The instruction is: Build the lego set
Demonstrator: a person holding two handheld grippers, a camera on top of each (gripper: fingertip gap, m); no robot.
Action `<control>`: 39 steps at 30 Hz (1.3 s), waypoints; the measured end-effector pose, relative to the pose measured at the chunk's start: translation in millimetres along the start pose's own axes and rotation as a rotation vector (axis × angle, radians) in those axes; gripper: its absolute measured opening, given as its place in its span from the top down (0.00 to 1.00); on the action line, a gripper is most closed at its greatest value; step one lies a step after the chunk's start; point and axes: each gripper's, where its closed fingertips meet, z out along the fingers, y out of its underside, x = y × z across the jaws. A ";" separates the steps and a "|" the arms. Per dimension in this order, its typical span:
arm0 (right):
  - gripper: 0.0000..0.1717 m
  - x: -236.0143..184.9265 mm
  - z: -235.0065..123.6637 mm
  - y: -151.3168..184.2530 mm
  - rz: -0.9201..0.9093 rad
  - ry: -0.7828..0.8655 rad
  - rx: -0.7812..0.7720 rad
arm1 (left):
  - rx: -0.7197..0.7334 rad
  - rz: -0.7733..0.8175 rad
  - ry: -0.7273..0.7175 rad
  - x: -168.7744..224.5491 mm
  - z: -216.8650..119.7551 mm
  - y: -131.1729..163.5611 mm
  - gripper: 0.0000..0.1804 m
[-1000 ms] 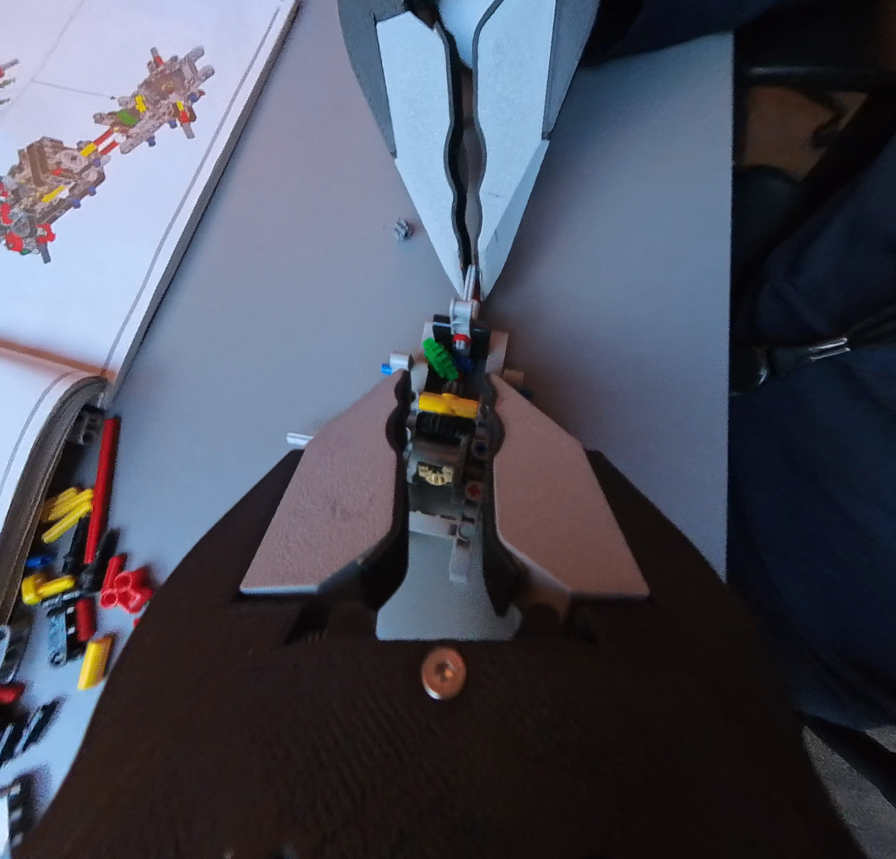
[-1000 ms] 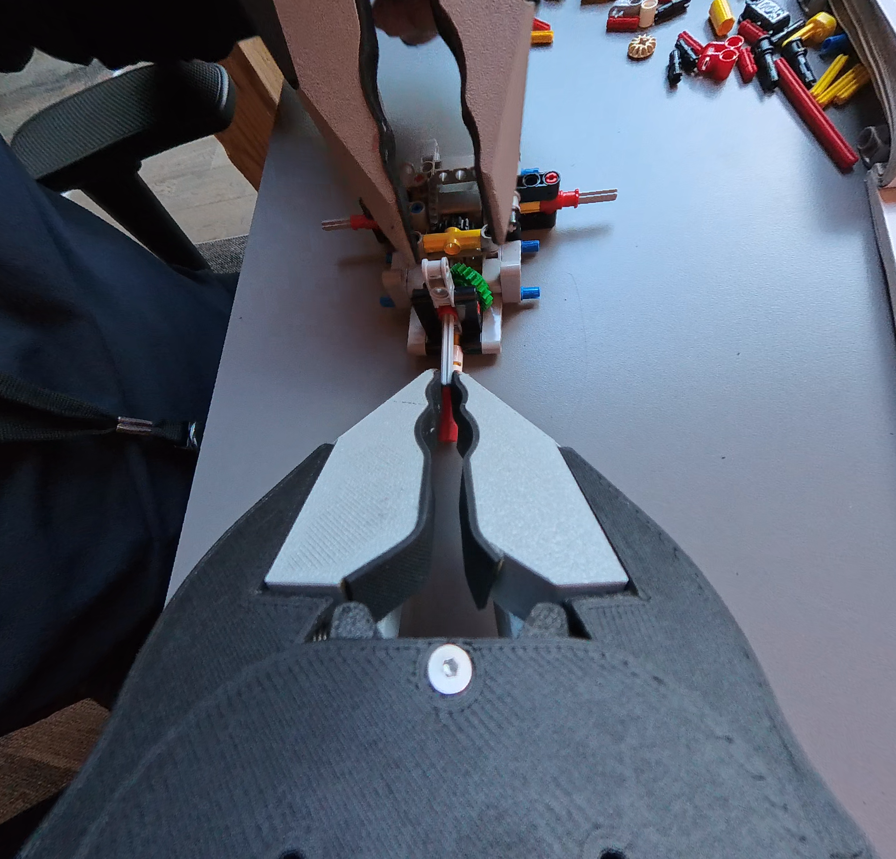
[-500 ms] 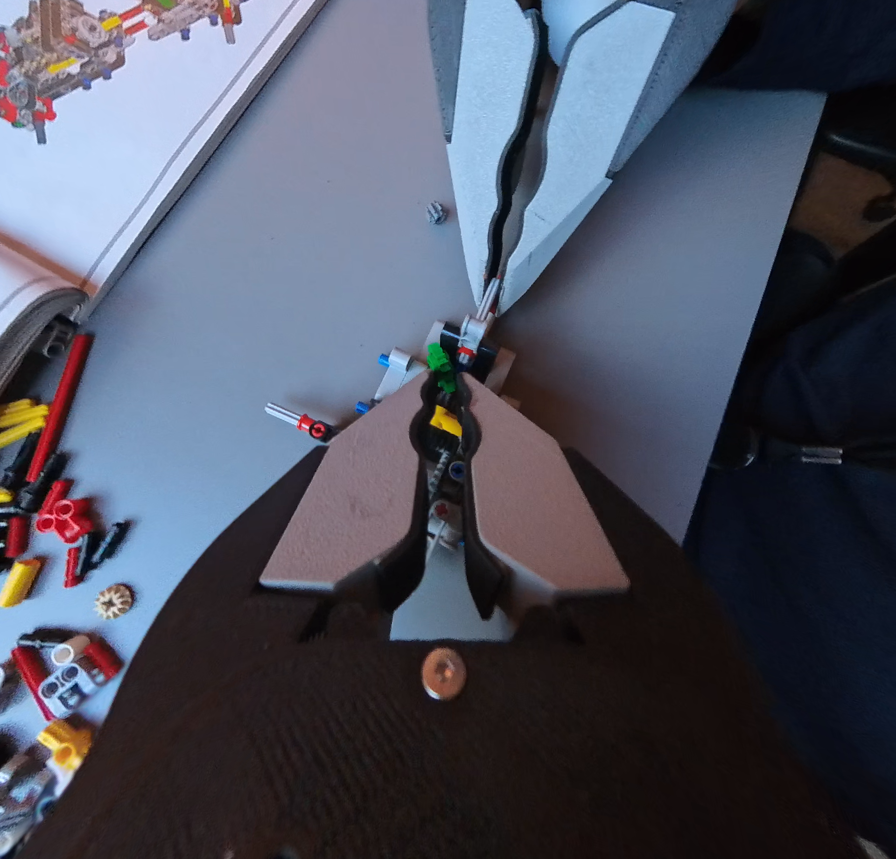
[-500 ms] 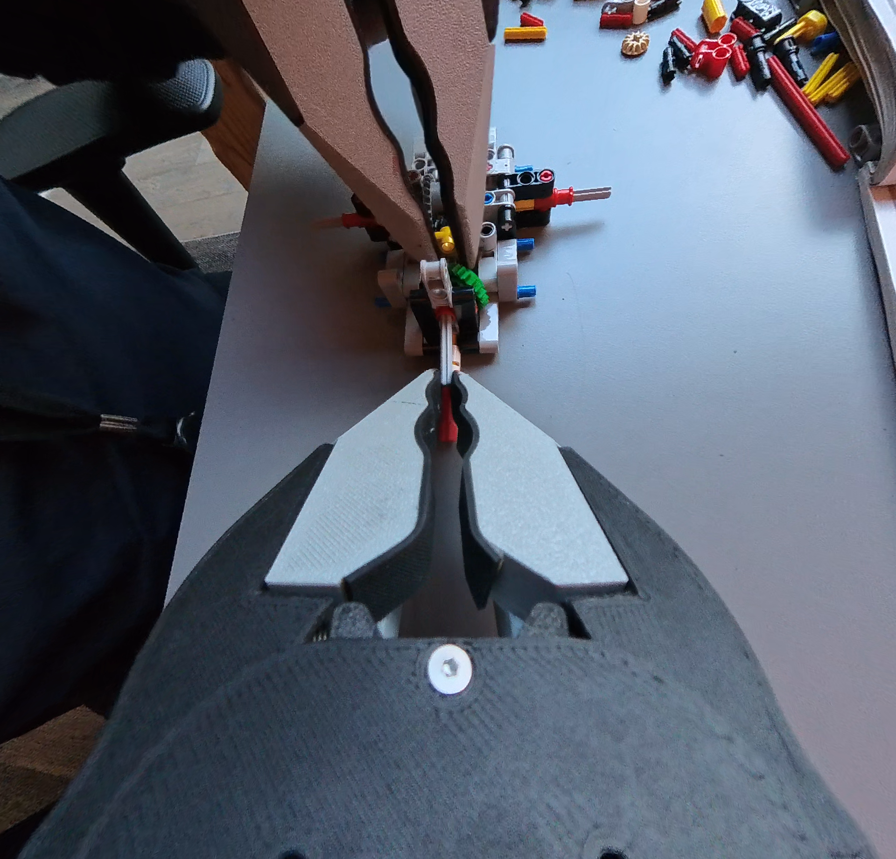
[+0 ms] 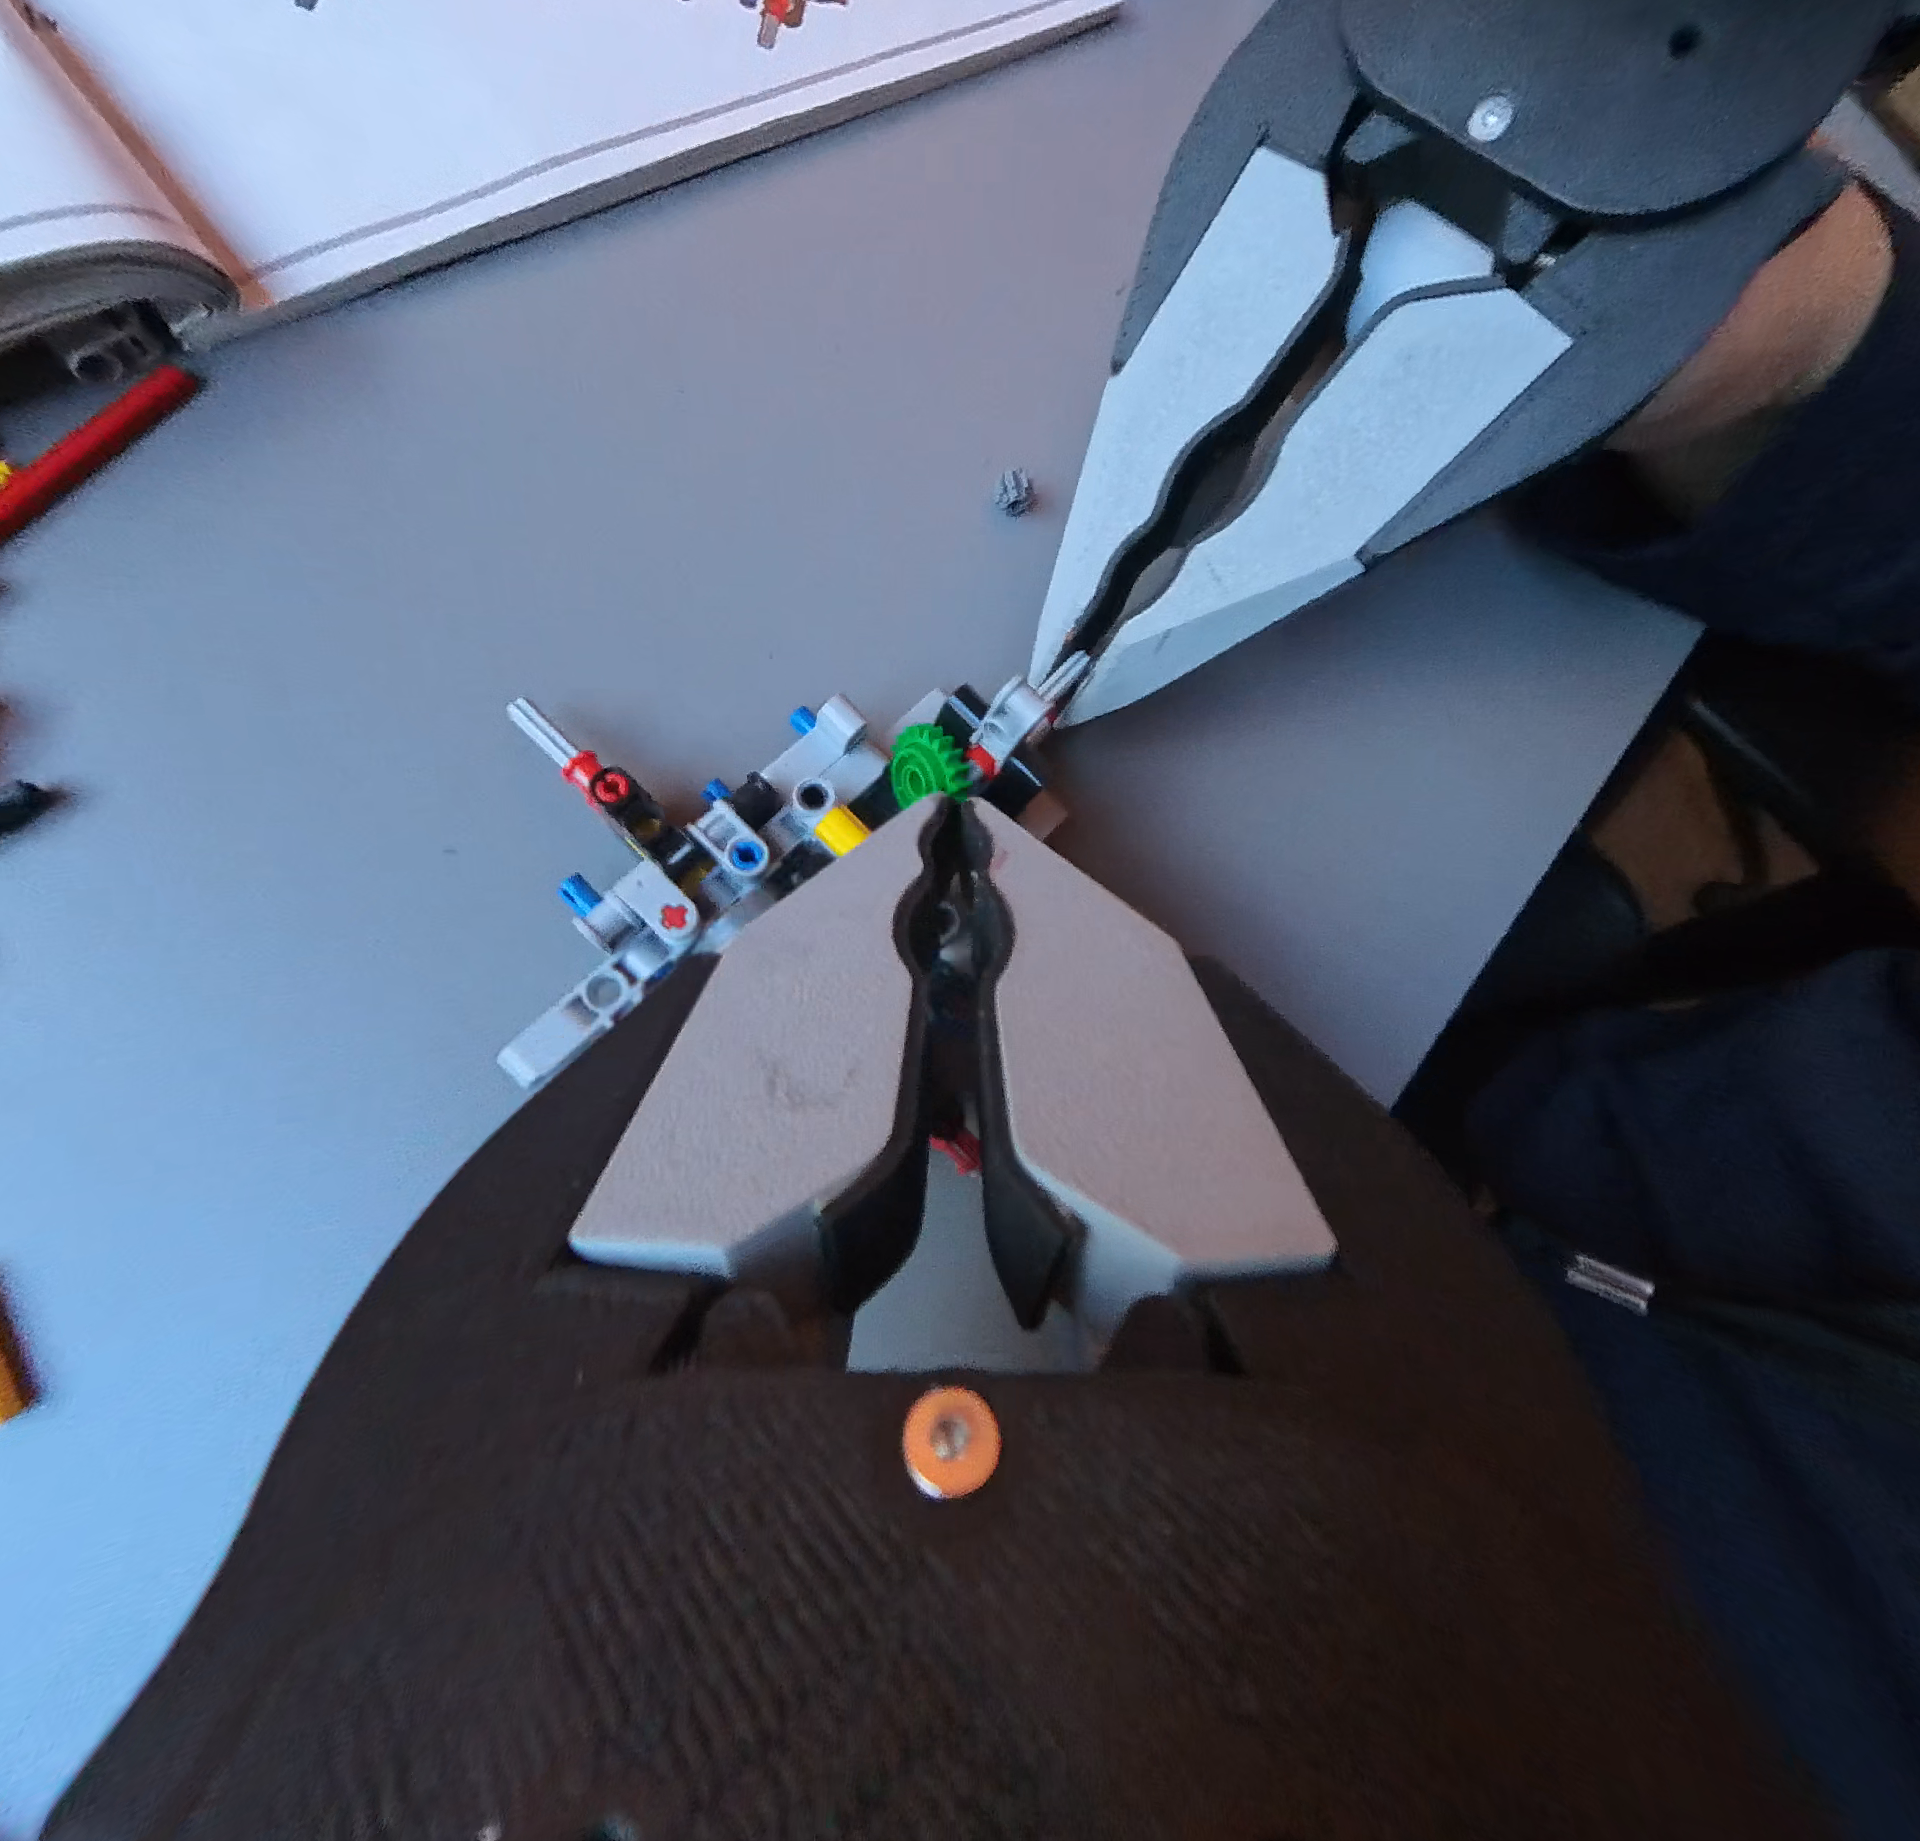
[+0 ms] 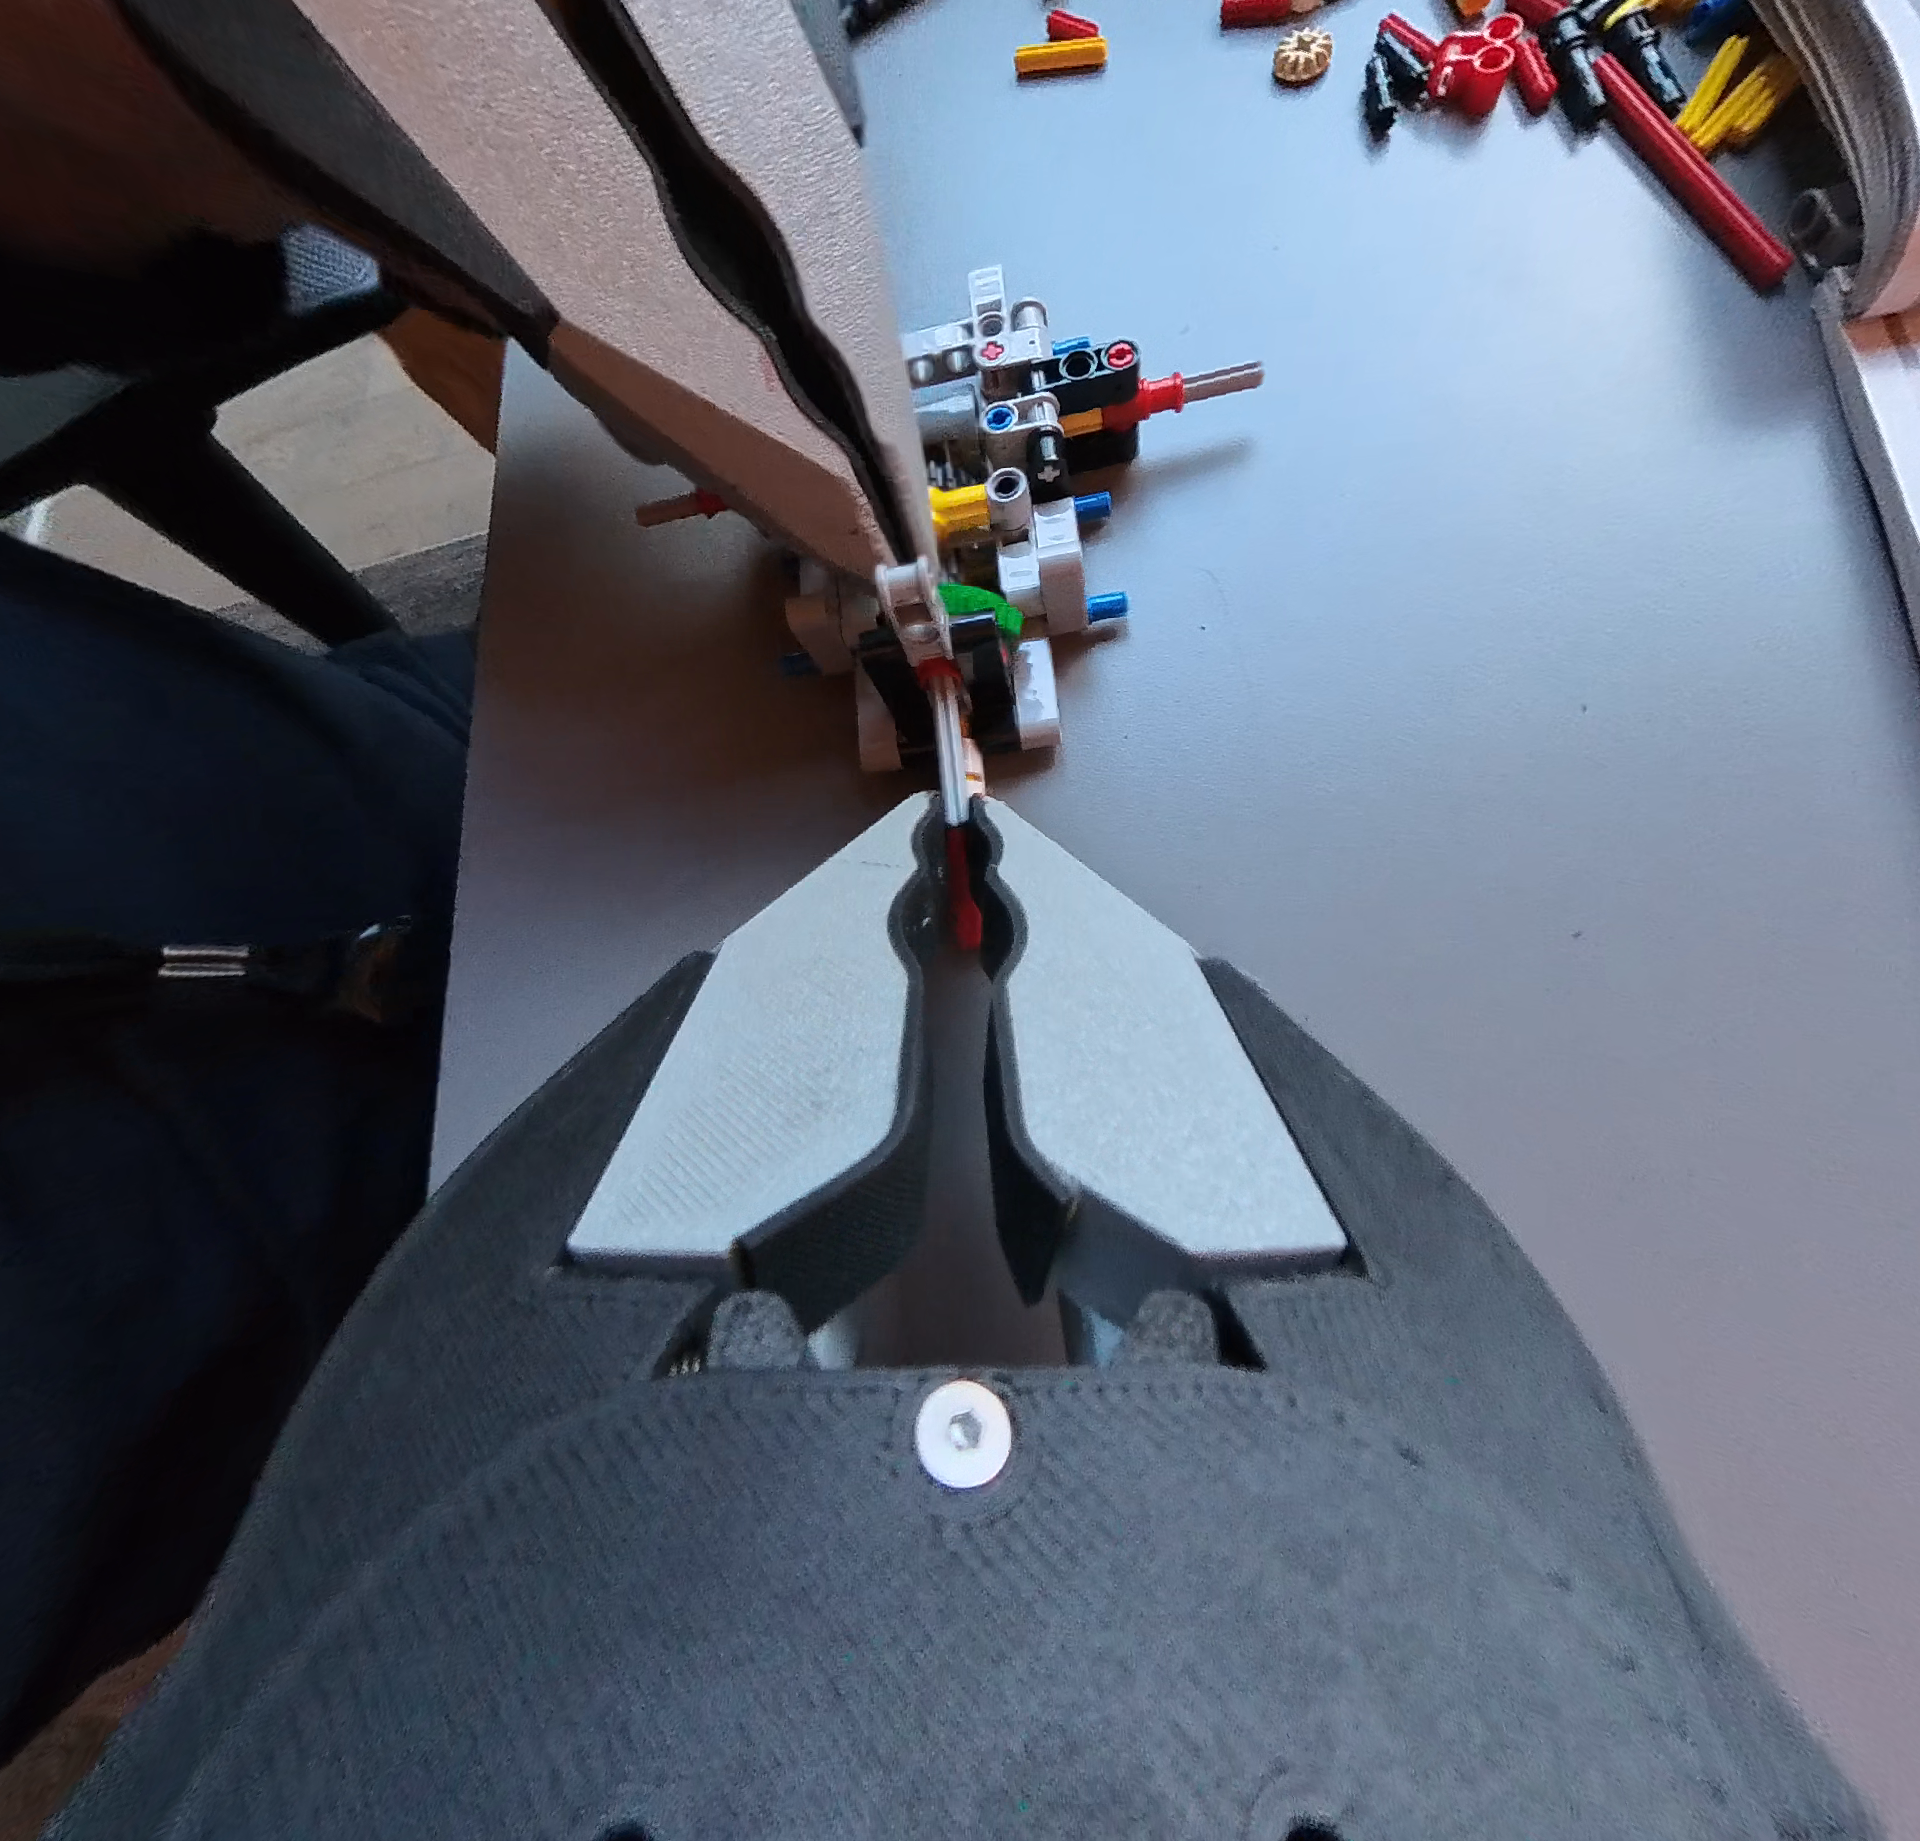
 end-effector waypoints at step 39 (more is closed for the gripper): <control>1.00 0.4 1.0 0.0 -0.039 0.085 -0.012 | -0.057 0.176 -0.197 -9.3 1.2 -4.0 0.99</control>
